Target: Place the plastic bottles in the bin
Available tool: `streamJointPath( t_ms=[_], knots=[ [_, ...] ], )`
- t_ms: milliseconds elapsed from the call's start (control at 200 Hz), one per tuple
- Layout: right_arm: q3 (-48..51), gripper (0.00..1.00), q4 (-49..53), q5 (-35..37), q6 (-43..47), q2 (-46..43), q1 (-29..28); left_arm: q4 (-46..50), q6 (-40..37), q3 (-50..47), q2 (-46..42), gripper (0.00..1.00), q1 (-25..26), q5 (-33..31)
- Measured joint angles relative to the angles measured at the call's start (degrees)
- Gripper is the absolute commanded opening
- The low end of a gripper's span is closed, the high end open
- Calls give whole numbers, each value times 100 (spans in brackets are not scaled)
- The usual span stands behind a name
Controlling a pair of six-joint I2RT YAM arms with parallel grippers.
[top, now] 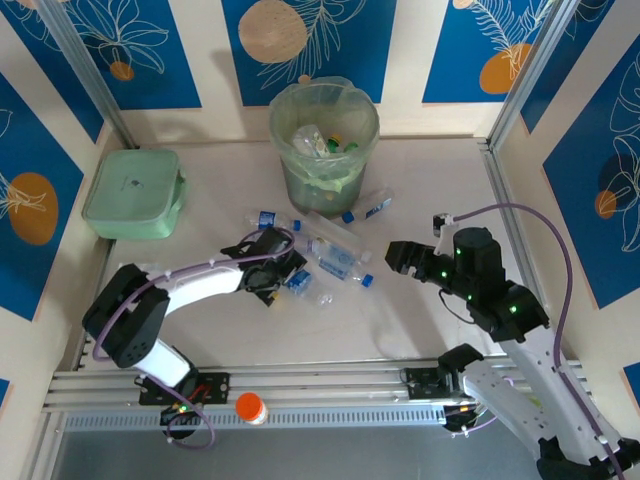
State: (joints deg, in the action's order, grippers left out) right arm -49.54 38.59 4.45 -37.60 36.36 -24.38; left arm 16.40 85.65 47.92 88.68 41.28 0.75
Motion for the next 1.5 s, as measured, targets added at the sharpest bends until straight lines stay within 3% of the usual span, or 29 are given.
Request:
streamJointPath(
  t_ms=[145, 575, 1065, 1230, 1500],
  knots=[
    [87, 81, 2, -190, -61, -120, 164, -149, 101, 9, 188, 91, 55, -24],
    [245, 81, -7, -505, -127, -208, 343, -146, 33, 179, 341, 63, 70, -190],
    [243, 80, -26, -903, -122, 26, 365, -203, -549, 179, -284, 59, 76, -315],
    [208, 81, 7, -988, -52, 101, 363, -243, -1309, 184, -909, 59, 76, -457],
    [-26, 81, -2, -1005, 59, 306, 363, -820, -3432, 308, -2028, 53, 76, -409]
  ],
)
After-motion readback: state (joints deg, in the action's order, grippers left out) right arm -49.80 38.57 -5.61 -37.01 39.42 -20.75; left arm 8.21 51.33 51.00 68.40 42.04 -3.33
